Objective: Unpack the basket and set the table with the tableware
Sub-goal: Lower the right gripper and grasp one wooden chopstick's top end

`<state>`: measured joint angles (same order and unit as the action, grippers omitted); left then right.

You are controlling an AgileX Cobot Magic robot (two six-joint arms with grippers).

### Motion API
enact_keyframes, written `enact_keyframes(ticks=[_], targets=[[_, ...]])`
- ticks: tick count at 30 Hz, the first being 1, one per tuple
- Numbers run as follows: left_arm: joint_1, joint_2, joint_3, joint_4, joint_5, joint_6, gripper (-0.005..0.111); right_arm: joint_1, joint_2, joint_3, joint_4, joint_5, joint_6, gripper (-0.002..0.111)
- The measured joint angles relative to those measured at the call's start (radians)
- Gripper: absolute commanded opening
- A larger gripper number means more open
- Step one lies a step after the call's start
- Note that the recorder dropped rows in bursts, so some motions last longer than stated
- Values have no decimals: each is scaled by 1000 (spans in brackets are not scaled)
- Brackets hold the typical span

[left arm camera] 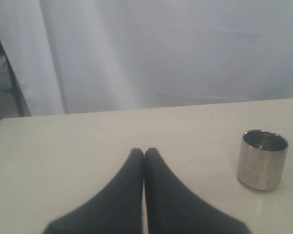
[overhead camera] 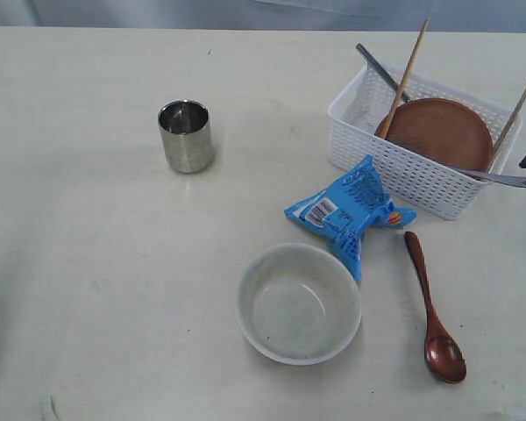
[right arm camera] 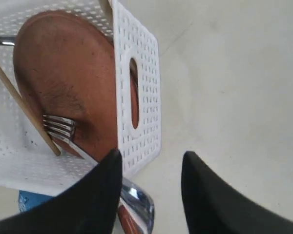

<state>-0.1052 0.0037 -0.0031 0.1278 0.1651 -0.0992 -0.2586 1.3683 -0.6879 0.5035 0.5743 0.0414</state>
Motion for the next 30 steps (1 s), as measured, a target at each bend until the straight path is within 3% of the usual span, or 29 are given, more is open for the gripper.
enact_keyframes(ticks=[4, 5, 7, 18, 30], targets=[[0, 0, 0, 0, 0, 0, 0, 0, 2, -91, -6, 1, -28, 40], [0, 0, 0, 0, 0, 0, 0, 0, 2, -106, -9, -4, -41, 48], [0, 0, 0, 0, 0, 0, 0, 0, 14, -171, -36, -42, -49, 51], [0, 0, 0, 0, 0, 0, 0, 0, 363, -483, -76, -80, -60, 51], [0, 0, 0, 0, 0, 0, 0, 37, 461, -572, -79, -91, -86, 50]])
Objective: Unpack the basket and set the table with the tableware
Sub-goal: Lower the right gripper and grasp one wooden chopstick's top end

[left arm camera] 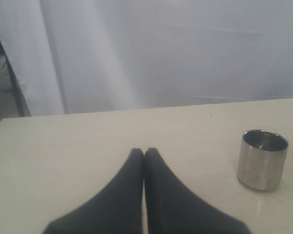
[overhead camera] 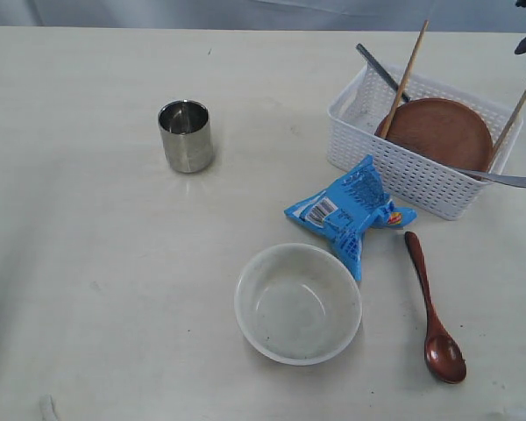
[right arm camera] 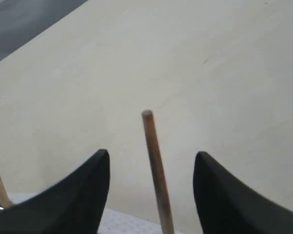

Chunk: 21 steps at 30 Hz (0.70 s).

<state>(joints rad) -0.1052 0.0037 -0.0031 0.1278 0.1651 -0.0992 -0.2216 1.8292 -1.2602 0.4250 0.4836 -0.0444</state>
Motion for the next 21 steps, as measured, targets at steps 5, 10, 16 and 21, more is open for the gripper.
enact_keyframes(ticks=[5, 10, 16, 21], targets=[[0, 0, 0, 0, 0, 0, 0, 5, 4, 0, 0, -7, 0, 36], [0, 0, 0, 0, 0, 0, 0, 5, 4, 0, 0, -7, 0, 15], [0, 0, 0, 0, 0, 0, 0, 5, 4, 0, -4, -7, -5, 4], [0, 0, 0, 0, 0, 0, 0, 5, 4, 0, -4, -11, -8, 4]])
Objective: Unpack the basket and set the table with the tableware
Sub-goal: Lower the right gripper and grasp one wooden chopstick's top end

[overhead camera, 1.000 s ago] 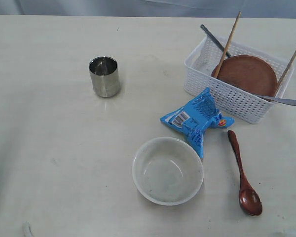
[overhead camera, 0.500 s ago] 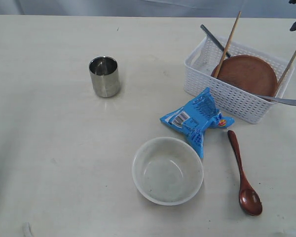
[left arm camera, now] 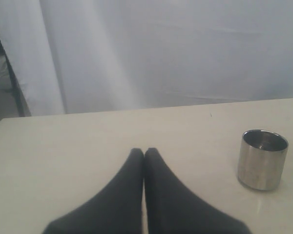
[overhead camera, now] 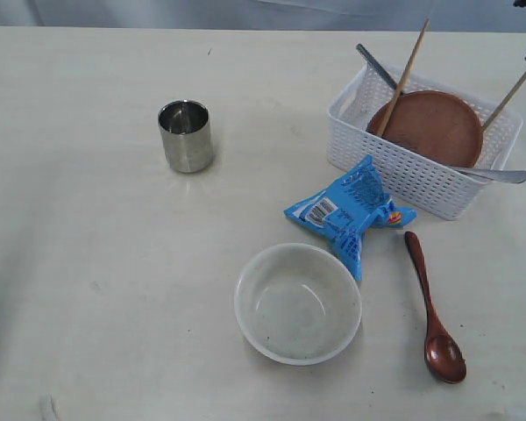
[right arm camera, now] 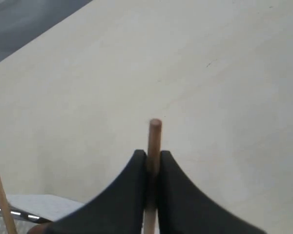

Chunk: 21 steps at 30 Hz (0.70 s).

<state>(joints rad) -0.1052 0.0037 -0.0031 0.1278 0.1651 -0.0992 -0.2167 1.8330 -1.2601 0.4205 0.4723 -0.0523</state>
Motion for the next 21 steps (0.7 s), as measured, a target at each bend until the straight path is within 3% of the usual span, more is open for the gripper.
enact_keyframes(ticks=[21], targets=[[0, 0, 0, 0, 0, 0, 0, 0, -80, -2, -86, -71, -37, -1]])
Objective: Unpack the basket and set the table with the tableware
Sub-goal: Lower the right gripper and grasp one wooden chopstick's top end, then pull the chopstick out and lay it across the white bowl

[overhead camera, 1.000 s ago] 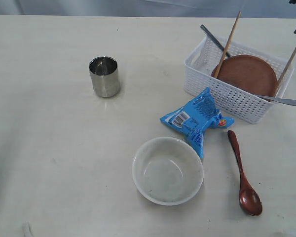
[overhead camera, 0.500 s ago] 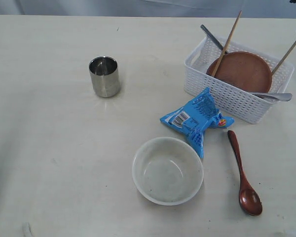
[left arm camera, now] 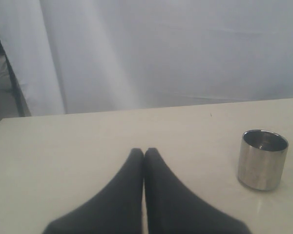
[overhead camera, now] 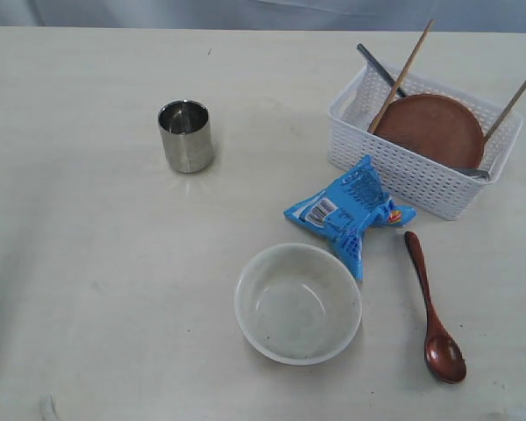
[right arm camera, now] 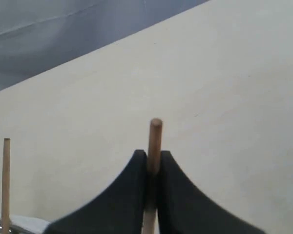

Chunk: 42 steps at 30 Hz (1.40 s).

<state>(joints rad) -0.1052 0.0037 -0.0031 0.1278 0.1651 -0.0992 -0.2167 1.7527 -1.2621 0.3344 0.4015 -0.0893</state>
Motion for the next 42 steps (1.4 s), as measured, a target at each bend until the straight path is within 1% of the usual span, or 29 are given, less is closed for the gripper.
enact_keyframes(ticks=[4, 6, 8, 12, 14, 19, 24, 27, 29, 32, 36, 42], targets=[[0, 0, 0, 0, 0, 0, 0, 0, -16, -44, -31, 28, 0, -1], [0, 0, 0, 0, 0, 0, 0, 0, -32, -92, -69, 59, 17, -1], [0, 0, 0, 0, 0, 0, 0, 0, -51, -163, -158, 126, 78, -1], [0, 0, 0, 0, 0, 0, 0, 0, -58, -299, -220, 290, 118, -1], [0, 0, 0, 0, 0, 0, 0, 0, -60, -364, -223, 381, 120, -1], [0, 0, 0, 0, 0, 0, 0, 0, -60, -455, -223, 576, 122, -1], [0, 0, 0, 0, 0, 0, 0, 0, -79, -473, -186, 751, 124, -1], [0, 0, 0, 0, 0, 0, 0, 13, -101, -473, -141, 802, 118, -1], [0, 0, 0, 0, 0, 0, 0, 41, -127, -467, -133, 807, 118, -1], [0, 0, 0, 0, 0, 0, 0, 131, -178, -416, -119, 807, 116, -1], [0, 0, 0, 0, 0, 0, 0, 306, -235, -297, -85, 810, 118, -1], [0, 0, 0, 0, 0, 0, 0, 548, -241, -133, -68, 816, 150, -1]])
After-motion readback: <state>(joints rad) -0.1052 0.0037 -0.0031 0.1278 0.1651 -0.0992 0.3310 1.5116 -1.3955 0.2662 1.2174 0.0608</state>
